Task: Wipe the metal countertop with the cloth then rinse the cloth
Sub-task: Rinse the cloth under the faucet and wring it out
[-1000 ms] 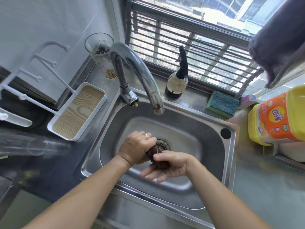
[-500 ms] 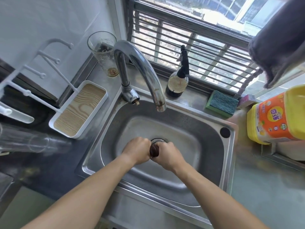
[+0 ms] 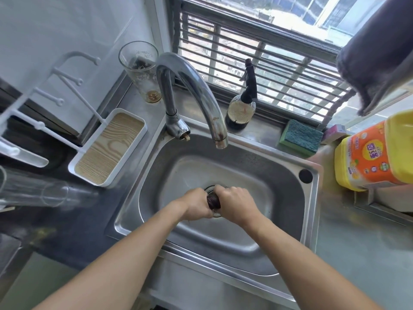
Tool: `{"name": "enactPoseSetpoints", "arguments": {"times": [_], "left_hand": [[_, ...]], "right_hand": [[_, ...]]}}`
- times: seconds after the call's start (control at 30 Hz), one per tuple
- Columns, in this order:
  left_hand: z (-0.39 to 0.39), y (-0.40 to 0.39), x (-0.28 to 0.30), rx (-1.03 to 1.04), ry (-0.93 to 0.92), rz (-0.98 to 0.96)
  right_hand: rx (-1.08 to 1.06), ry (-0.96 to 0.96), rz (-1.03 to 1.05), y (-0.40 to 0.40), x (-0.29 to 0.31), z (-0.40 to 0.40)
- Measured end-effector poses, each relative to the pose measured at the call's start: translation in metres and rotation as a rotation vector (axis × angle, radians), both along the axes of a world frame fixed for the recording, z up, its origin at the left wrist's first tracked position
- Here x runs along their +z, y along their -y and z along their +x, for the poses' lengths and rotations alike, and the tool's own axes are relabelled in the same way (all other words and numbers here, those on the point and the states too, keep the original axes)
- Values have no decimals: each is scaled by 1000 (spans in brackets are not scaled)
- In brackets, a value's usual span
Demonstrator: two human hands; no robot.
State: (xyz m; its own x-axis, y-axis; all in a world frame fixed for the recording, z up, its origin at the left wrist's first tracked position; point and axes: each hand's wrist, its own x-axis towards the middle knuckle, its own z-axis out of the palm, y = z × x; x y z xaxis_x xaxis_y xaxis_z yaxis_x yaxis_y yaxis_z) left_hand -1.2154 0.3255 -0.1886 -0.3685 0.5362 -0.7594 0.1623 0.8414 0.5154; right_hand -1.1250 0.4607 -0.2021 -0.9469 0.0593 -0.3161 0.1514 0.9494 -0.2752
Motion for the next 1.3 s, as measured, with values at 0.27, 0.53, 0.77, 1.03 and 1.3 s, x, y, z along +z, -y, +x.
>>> {"name": "enactPoseSetpoints", "arguments": {"times": [0.27,0.53,0.77,1.03,1.3], "left_hand": [[-2,5,-5,532,53,221],[0,11,-8,1198,553,424],[-3,21,-6,1308,485,484],[-4,21,9,1059,352,237],[-9,20,38,1022,882,724]], "right_hand": [[-466,317,-458,-11,4,-6],[-688,11,-928,17,-3,-1],[-1270,-216,-1121,28,8,-20],[-1014,-458,-1168,50,66,-38],[-831,-525,-568,32,117,-33]]}}
